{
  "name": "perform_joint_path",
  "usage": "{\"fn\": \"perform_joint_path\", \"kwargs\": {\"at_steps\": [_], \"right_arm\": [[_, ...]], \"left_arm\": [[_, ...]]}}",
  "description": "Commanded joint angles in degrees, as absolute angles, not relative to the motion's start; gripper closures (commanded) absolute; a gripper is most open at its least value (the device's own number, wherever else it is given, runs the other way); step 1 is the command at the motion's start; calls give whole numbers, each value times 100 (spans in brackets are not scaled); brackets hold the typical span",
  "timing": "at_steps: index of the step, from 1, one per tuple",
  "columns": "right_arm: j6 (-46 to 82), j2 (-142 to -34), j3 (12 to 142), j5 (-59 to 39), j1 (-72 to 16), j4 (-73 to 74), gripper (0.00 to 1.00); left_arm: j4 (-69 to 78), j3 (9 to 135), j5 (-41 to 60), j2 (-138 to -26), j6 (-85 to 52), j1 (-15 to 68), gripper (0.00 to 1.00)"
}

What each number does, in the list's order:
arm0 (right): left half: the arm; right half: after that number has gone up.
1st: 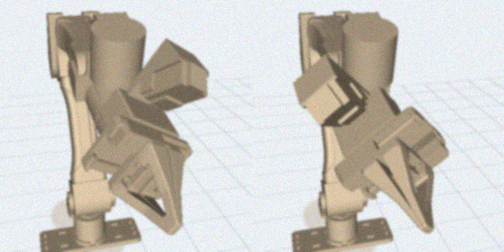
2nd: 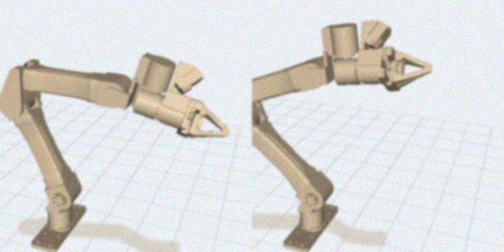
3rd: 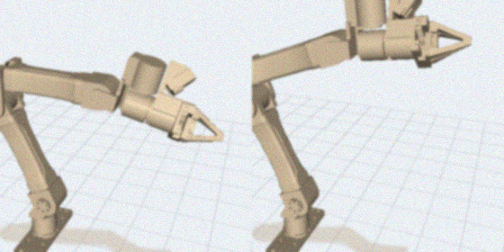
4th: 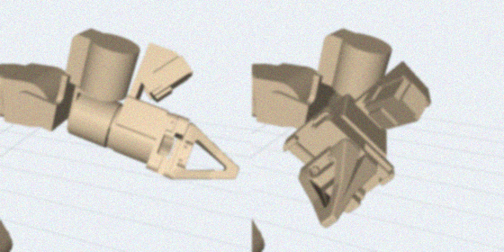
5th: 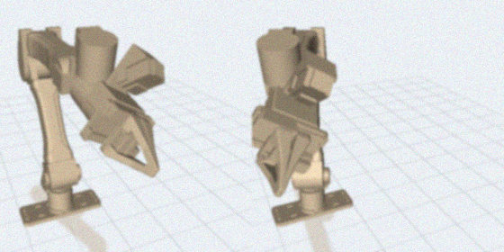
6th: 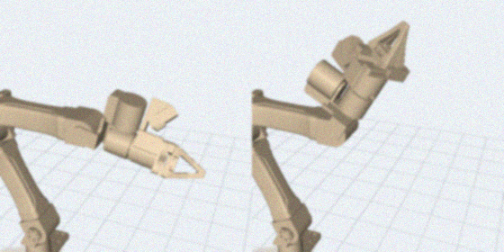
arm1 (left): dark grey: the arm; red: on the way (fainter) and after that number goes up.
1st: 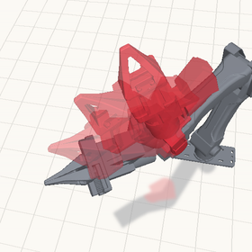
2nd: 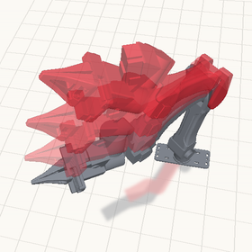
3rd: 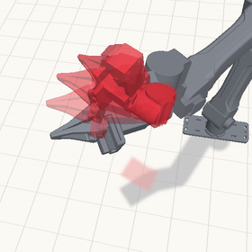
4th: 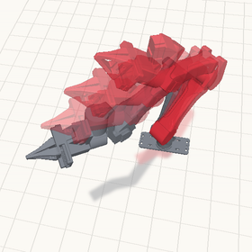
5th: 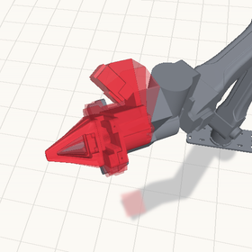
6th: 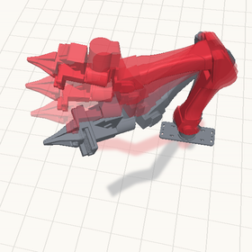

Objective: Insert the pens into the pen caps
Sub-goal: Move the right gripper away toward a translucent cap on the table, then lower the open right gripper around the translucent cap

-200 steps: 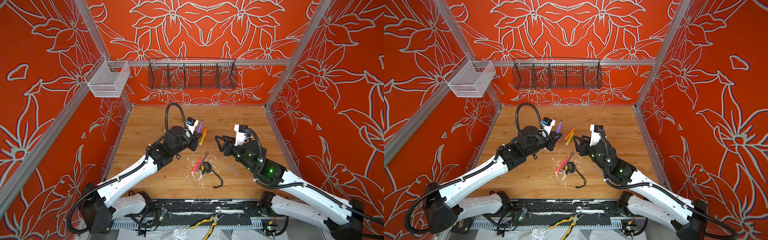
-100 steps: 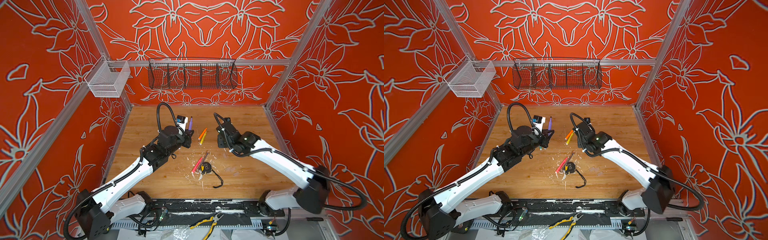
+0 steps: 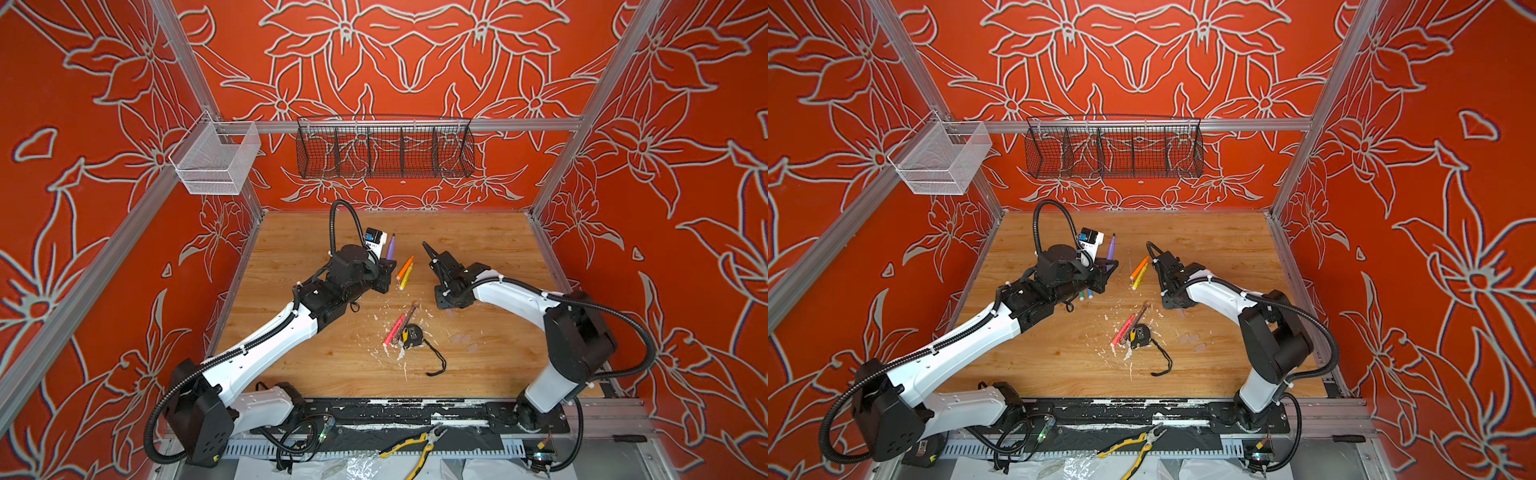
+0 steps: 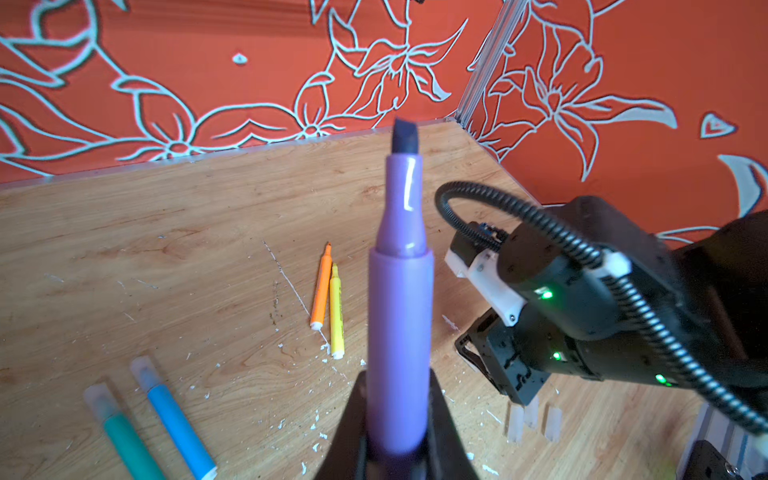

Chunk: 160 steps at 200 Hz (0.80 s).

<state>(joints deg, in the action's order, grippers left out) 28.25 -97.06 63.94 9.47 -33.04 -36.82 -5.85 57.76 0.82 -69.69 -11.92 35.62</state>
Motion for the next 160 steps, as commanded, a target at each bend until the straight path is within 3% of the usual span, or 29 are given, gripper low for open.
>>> {"fn": "perform_joint_path", "kwargs": {"at_steps": [1, 120, 160], "right_arm": [[2852, -9850, 6596, 922, -3244, -3857, 54], [2769, -10084, 6407, 528, -3129, -3932, 59], [2795, -10416, 6547, 584, -3130, -4073, 65]], "left_arm": [[-615, 5938, 262, -6934, -1129, 3560, 100], [-838, 5764, 110, -6514, -1273, 3560, 100], [-861, 5790, 123, -6515, -1257, 3562, 100]]}}
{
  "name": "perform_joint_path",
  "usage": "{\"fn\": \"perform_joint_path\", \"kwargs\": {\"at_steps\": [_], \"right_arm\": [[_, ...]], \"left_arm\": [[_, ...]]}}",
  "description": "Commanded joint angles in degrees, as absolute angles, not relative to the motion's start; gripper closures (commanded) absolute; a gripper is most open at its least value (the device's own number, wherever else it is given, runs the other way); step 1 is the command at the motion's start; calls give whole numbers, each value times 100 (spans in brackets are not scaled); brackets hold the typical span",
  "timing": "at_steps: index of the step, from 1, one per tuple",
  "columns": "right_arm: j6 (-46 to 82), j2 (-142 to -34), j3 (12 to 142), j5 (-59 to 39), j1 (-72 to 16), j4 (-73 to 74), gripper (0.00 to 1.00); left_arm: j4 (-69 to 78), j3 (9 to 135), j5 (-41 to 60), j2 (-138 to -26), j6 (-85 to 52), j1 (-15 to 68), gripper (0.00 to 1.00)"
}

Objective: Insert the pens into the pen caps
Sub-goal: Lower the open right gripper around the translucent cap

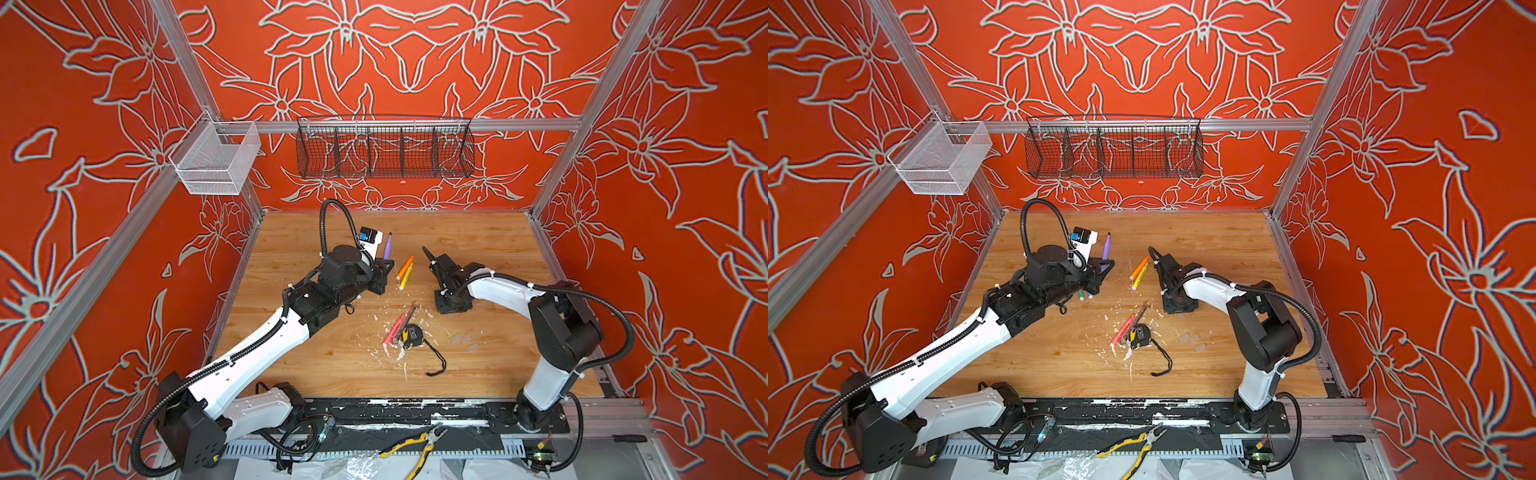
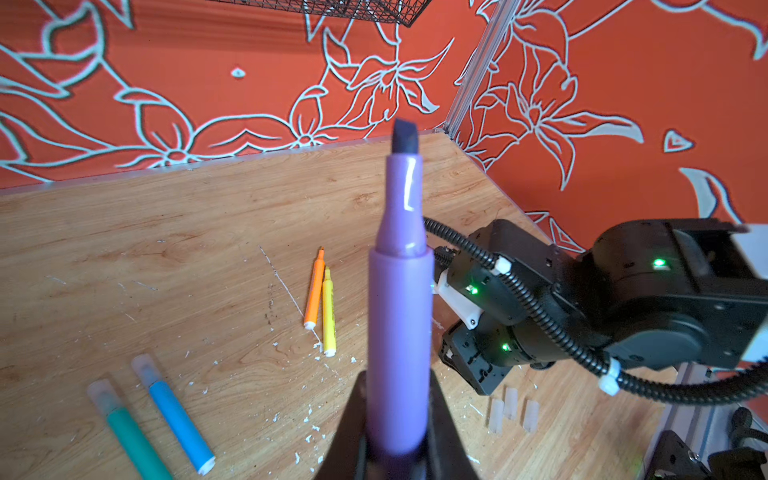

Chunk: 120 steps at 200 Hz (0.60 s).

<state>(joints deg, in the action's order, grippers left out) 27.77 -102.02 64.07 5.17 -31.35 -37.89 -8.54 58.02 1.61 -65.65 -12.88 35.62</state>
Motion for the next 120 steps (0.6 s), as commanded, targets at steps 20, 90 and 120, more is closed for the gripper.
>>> {"fn": "perform_joint_path", "kwargs": {"at_steps": [20, 90, 120], "right_arm": [[2775, -10416, 6502, 661, -3129, -4102, 66], [2769, -10229, 6133, 474, -3129, -3958, 68], [2794, -10150, 6082, 504, -3131, -3910, 68]], "left_arm": [[-883, 5784, 72, -6471, -1247, 3560, 100], [-854, 5788, 101, -6525, -1272, 3560, 100], [-844, 5838, 121, -6670, -1264, 3560, 100]]}}
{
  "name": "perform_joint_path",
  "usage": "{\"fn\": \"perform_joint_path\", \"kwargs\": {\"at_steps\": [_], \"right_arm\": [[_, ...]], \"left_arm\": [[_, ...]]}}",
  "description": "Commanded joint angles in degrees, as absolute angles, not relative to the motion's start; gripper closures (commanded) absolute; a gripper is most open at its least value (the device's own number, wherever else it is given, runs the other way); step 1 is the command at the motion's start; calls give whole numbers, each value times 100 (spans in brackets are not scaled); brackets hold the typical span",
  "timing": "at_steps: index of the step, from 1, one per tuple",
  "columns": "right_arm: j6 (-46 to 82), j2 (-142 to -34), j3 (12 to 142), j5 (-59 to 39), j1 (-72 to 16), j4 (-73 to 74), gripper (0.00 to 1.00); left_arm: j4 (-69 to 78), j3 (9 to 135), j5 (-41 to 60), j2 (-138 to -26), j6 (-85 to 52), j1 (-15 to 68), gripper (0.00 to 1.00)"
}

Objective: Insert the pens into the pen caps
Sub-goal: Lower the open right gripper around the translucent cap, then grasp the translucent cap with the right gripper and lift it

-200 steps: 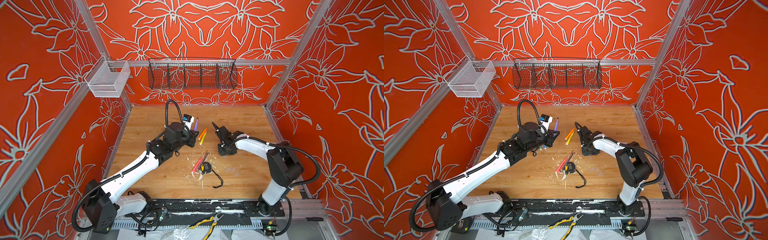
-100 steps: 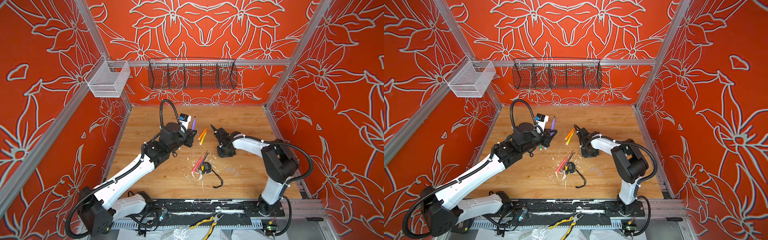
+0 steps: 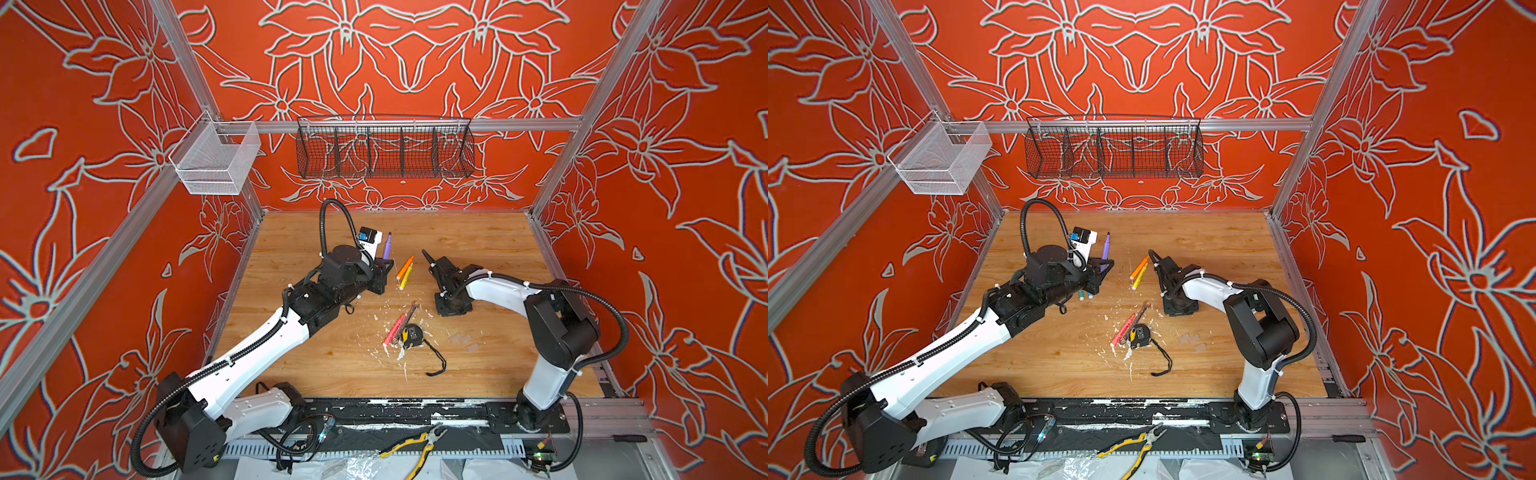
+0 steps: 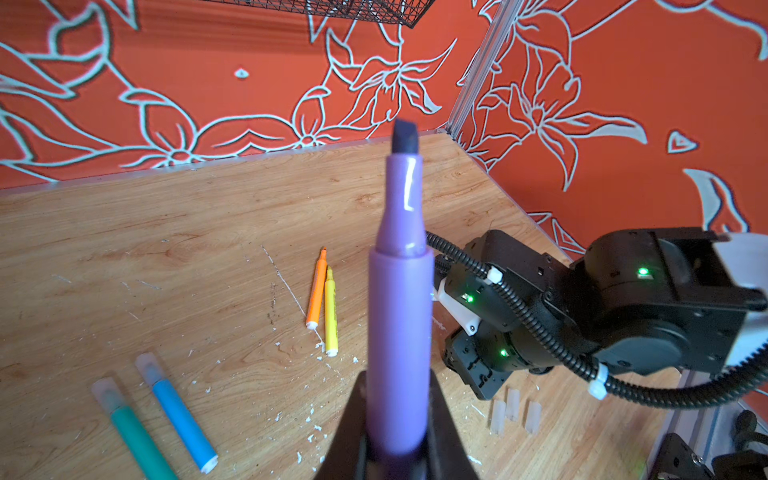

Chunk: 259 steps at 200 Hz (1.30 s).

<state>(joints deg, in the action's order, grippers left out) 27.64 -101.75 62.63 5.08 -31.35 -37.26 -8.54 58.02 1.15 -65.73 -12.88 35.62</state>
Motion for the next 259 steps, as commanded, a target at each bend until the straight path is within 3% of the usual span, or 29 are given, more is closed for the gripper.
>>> {"fn": "perform_joint_path", "kwargs": {"at_steps": [1, 117, 180, 204, 259], "right_arm": [[2795, -10155, 6082, 507, -3130, -3911, 68], [2967, -9746, 5989, 354, -3127, -3760, 90], [3267, -8073, 6321, 518, -3112, -3841, 90], [3605, -7416, 6647, 514, -3112, -3820, 95], [4242, -5653, 5819, 474, -3103, -1641, 97]], "left_arm": [[-848, 5841, 122, -6670, -1260, 3560, 100], [-793, 6019, 480, -6820, -1321, 3560, 100], [-540, 5913, 1212, -6861, -1448, 3568, 100], [-710, 6008, 1609, -6836, -1457, 3568, 100], [-510, 6121, 1947, -7098, -1345, 4004, 100]]}}
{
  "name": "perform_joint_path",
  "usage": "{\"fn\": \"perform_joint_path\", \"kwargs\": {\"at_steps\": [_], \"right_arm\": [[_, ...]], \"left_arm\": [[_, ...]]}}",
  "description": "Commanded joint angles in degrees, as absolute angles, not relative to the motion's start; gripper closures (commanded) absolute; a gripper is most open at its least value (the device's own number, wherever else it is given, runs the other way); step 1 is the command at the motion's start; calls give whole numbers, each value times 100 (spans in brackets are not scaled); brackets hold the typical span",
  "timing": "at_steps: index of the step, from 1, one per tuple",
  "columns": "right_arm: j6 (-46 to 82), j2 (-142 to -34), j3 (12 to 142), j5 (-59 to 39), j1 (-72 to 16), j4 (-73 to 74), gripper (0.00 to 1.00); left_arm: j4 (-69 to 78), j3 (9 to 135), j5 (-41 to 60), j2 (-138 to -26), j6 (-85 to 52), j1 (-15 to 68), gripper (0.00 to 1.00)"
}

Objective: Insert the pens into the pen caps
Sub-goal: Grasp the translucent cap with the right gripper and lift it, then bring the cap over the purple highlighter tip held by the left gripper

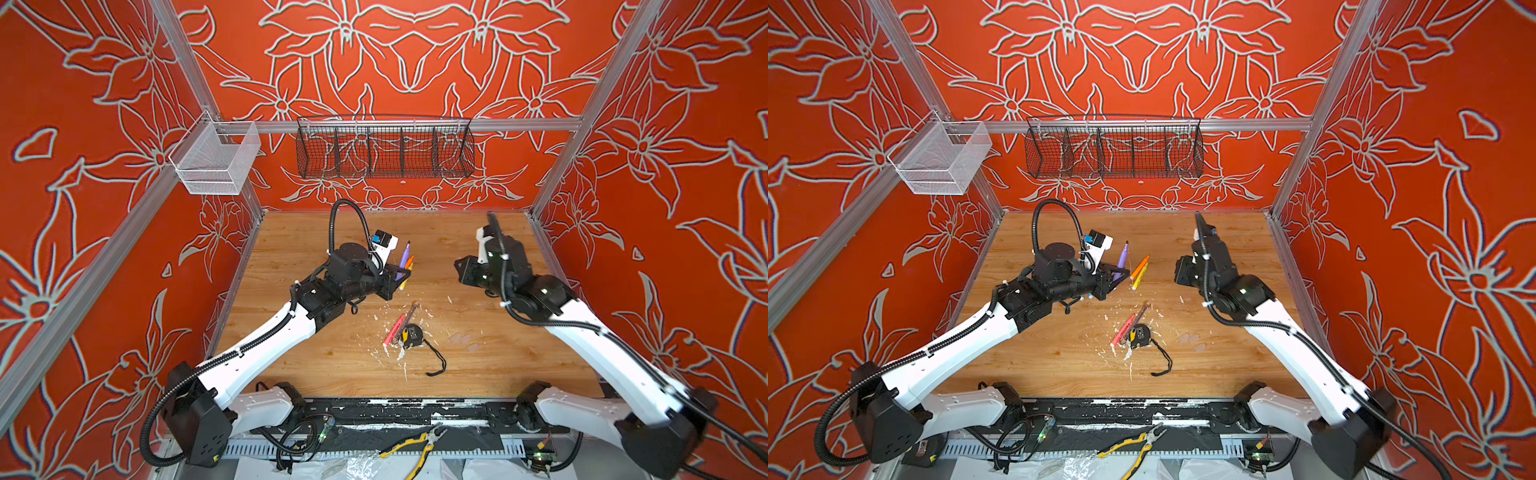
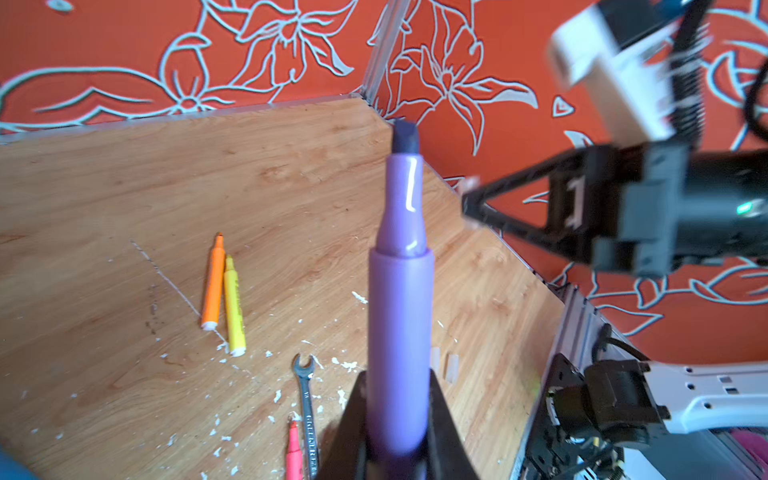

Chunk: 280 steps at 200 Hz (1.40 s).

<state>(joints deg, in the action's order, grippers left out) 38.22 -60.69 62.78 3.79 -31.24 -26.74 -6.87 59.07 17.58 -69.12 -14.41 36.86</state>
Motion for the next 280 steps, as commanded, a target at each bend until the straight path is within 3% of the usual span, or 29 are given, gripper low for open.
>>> {"fn": "perform_joint_path", "kwargs": {"at_steps": [1, 67, 91, 153, 206, 280], "right_arm": [[4239, -5635, 5801, 479, -3103, -1616, 97], [3782, -3917, 4241, 728, -3069, 97, 99], [3731, -3652, 3890, 325, -3051, 710, 100], [3923, -3584, 3414, -154, -3051, 1707, 100], [3933, -3696, 3493, 42, -3051, 1482, 100], [3931, -4061, 3679, -441, -3050, 1483, 100]], "left_arm": [[-510, 6128, 1936, -7100, -1336, 4024, 100], [378, 6134, 1872, -7741, -1631, 4737, 100], [901, 6003, 2119, -7926, -2043, 4806, 100], [1084, 6246, 2292, -8449, -2349, 5093, 100], [944, 6302, 1993, -8425, -2182, 5238, 100], [694, 6320, 1700, -8295, -1935, 5234, 100]]}}
